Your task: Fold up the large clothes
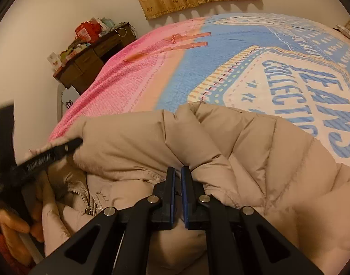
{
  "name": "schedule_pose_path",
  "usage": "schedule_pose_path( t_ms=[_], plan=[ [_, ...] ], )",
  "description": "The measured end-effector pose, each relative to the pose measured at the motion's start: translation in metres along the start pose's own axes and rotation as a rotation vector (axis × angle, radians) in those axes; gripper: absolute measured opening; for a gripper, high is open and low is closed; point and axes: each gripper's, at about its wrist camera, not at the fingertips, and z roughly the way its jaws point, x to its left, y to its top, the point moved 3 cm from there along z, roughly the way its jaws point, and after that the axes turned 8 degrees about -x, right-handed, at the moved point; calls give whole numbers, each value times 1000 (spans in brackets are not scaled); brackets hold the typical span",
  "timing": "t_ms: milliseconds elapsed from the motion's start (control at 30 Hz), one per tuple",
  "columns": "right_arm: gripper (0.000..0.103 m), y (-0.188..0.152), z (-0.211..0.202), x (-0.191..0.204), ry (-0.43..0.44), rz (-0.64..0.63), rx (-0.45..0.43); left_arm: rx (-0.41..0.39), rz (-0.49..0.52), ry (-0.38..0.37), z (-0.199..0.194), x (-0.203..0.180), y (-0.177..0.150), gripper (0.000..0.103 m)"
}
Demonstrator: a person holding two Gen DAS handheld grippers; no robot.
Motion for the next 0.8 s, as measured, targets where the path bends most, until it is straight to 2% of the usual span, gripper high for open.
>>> schedule_pose_path(
  t_ms=[100, 233, 333, 467, 533, 567, 600, 633, 667, 733, 800],
  plan=[
    [5, 2, 2, 0, 7, 8, -3, -11, 10, 29, 4, 0, -7, 80],
    [5, 2, 4, -1, 4, 14, -11, -3, 124, 125, 19, -19, -10, 89],
    [4, 2, 6, 1, -19, -1, -7, 1, 141, 161, 24, -20, -8, 93],
    [4, 4, 6, 8, -61, -44, 0, 9, 160, 178, 23, -23, -8, 94],
    [5, 9, 0, 8, -68, -30, 47, 38, 152, 152, 18, -21, -6, 92],
    [6, 12, -14, 6, -72, 16, 72, 72, 148, 116, 9, -18, -4, 87],
    [6, 14, -35, 5, -44, 63, 33, 81, 137, 73, -3, -15, -1, 77],
    [6, 16, -58, 5, 5, 88, -29, 37, 114, -15, -33, -11, 4, 75],
    [6, 15, -91, 7, 68, 95, -100, -11, 114, -51, -55, -6, 7, 75],
    [6, 6, -145, 10, 93, 42, -171, -150, 163, -81, -122, 12, 6, 81],
    [6, -13, -199, 13, 81, -27, -215, -221, 202, -85, -168, 31, -3, 101]
  ],
)
